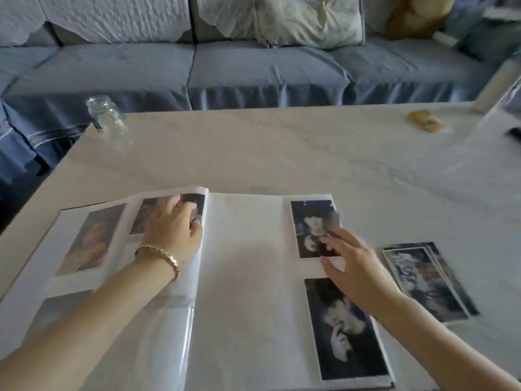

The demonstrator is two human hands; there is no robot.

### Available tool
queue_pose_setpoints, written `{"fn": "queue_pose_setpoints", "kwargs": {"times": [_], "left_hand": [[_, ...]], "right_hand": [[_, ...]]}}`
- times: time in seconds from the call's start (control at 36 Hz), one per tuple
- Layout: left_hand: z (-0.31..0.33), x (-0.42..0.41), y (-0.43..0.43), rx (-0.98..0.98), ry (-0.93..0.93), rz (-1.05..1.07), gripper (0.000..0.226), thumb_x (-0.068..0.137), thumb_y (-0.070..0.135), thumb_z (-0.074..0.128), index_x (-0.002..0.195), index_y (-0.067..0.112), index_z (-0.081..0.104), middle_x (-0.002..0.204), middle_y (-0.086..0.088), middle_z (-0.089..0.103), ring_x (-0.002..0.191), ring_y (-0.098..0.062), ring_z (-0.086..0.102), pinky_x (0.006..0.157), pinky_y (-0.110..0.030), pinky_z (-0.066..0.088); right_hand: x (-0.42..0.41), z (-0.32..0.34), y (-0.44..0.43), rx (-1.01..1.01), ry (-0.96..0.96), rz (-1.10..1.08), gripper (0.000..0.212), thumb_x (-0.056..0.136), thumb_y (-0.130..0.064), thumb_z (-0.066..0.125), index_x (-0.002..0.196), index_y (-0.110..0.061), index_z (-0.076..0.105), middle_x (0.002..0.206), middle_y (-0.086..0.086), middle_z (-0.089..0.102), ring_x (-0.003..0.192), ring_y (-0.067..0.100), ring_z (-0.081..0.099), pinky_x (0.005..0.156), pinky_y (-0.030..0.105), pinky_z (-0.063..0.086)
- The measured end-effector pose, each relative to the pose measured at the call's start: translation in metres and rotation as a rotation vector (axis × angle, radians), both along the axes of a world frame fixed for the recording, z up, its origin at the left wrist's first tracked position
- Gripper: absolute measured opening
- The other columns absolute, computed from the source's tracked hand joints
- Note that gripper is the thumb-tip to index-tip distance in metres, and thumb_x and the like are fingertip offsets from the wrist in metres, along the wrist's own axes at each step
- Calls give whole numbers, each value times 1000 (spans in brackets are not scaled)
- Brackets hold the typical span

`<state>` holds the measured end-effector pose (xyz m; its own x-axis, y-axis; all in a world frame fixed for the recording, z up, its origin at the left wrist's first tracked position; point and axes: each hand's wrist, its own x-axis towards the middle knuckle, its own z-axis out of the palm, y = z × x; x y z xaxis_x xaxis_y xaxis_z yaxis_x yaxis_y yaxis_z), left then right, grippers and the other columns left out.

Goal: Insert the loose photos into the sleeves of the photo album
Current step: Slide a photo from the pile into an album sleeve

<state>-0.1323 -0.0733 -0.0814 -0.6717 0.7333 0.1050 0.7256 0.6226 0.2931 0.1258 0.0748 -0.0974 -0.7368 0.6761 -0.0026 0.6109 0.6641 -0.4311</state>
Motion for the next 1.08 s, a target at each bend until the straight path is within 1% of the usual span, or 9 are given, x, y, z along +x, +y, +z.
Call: {"fn": "queue_pose_setpoints", "kwargs": {"times": [0.11, 0.22, 0.33, 0.44, 0.61, 0.69, 0.81, 0.94, 1.08], "left_hand": [[0, 46, 25, 208, 31, -259, 34, 77, 19, 43, 86, -1, 69, 101, -24, 64, 92, -42, 64, 83, -53, 49], [5, 87, 46, 257, -81, -377, 18, 84, 11, 53, 87, 5, 69, 94, -12, 67, 88, -32, 65, 84, -33, 45], [6, 123, 63, 265, -183, -415, 13, 86, 4, 60, 94, 8, 70, 97, -2, 66, 91, -18, 60, 80, -20, 41], [6, 145, 72, 271, -254, -420, 15, 89, 8, 56, 94, 13, 69, 93, 10, 61, 88, -5, 53, 73, -2, 34], [1, 158, 75, 221, -353, -422, 16, 91, 11, 54, 95, 16, 69, 93, 12, 61, 78, 3, 53, 66, 3, 38], [-1, 161, 75, 201, -395, -396, 16, 91, 11, 54, 93, 16, 69, 91, 12, 60, 77, 6, 52, 64, 3, 38], [-1, 163, 76, 198, -467, -355, 19, 90, 7, 54, 86, 20, 67, 86, 14, 61, 77, 6, 55, 64, 3, 39], [-1, 164, 77, 158, -584, -301, 24, 90, 9, 55, 80, 28, 64, 85, 15, 66, 80, -1, 60, 62, 0, 41], [-2, 166, 77, 147, -700, -254, 24, 90, 7, 54, 79, 24, 68, 81, 9, 69, 82, -7, 64, 70, -11, 47]], "right_hand": [[59, 2, 34, -35, -175, -292, 58, 88, -38, 59, 140, -21, 39, 153, 5, 23, 139, 25, 22, 112, 33, 20], [94, -9, 48, -118, -415, -449, 90, 80, -65, 51, 149, -21, 12, 154, 13, 10, 142, 32, 10, 115, 42, 16], [107, -22, 49, -128, -474, -520, 101, 72, -75, 51, 148, -25, 8, 151, 15, 15, 137, 35, 18, 111, 44, 21], [111, -19, 57, -144, -374, -607, 97, 74, -62, 61, 148, -25, 12, 137, 15, 35, 126, 34, 28, 103, 41, 29], [114, -21, 57, -112, -270, -508, 75, 78, -46, 63, 141, -23, 32, 139, 8, 35, 127, 28, 26, 104, 35, 27], [115, -26, 53, -20, -303, -392, 61, 85, -44, 54, 140, -20, 40, 146, 3, 33, 136, 23, 22, 110, 31, 24], [117, -28, 48, 115, -308, -282, 47, 92, -42, 38, 127, -16, 55, 136, 4, 46, 133, 20, 35, 106, 28, 30], [121, -23, 52, 120, -434, -183, 49, 96, -47, 35, 137, -20, 42, 145, 0, 36, 137, 15, 29, 105, 25, 29], [128, -14, 56, 103, -426, -149, 46, 97, -47, 37, 136, -24, 44, 145, -5, 38, 132, 13, 38, 98, 22, 33]]}}
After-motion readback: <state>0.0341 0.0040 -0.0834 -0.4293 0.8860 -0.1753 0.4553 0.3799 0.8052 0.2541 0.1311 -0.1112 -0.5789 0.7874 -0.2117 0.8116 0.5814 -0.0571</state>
